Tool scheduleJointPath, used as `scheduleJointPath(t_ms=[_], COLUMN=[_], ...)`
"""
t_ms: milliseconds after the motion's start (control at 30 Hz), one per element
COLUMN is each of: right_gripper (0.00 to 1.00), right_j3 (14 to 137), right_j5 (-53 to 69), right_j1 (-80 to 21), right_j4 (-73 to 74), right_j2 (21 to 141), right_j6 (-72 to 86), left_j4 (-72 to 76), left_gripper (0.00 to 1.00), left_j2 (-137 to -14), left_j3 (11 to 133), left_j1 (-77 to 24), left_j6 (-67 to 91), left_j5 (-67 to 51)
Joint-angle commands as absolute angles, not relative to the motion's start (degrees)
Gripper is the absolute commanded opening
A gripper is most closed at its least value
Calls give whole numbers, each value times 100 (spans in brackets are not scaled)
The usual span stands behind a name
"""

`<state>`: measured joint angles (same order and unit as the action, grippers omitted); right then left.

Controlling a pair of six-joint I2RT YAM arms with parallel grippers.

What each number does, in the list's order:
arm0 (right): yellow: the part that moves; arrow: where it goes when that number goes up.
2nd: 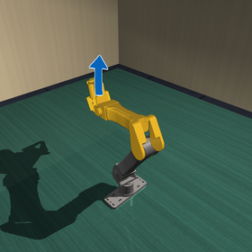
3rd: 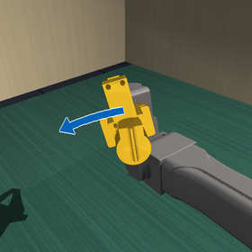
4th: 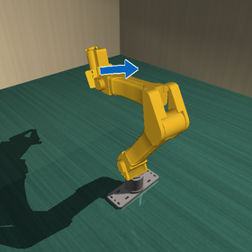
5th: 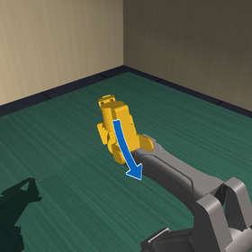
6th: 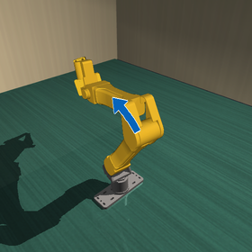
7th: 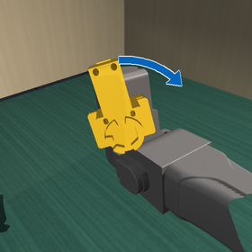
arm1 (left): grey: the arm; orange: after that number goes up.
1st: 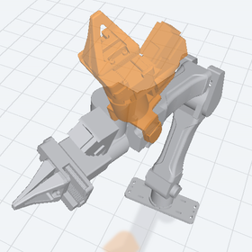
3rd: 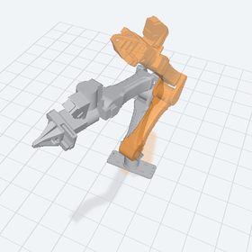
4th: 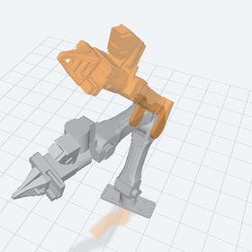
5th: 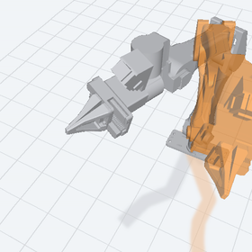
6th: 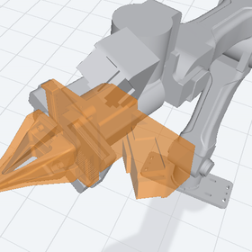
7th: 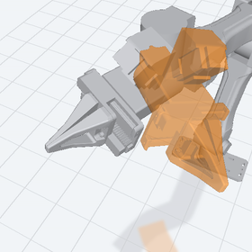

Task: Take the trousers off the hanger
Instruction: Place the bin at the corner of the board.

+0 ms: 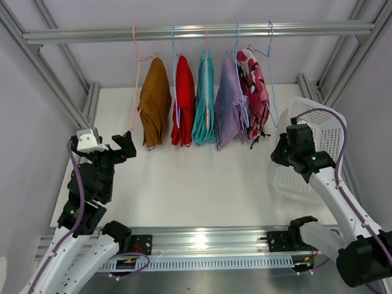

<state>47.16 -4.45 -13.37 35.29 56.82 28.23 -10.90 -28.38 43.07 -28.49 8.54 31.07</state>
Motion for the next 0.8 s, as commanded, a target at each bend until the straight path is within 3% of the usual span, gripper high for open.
scheduleJointPath(t_ms=[0, 167, 267, 333, 767], right_gripper=[0, 2, 11, 12, 13], right_j3=[4720, 4650, 4676, 4711, 5449], right_j5=[360, 773, 1028, 994, 677], right_j1=[-1038, -712, -694, -756, -870], right_j4=[3050, 2804, 2646, 2611, 2628], right_j2=[5897, 6310, 6661, 6758, 7997], right_j6=[2594, 2356, 2355, 2338, 2215], left_j4=[-1037, -1028, -1028, -1028, -1020], left_gripper=[99, 99, 99, 99, 99], left_j2=[-2874, -2927, -2962, -2944, -2971], left_j3=[4465, 4474, 4465, 4448, 4456], left_j1=[-2892, -2892, -2892, -2900, -2909], left_j6=[853, 782, 765, 765, 756], left_j5=[2988, 2971, 2971, 2988, 2918])
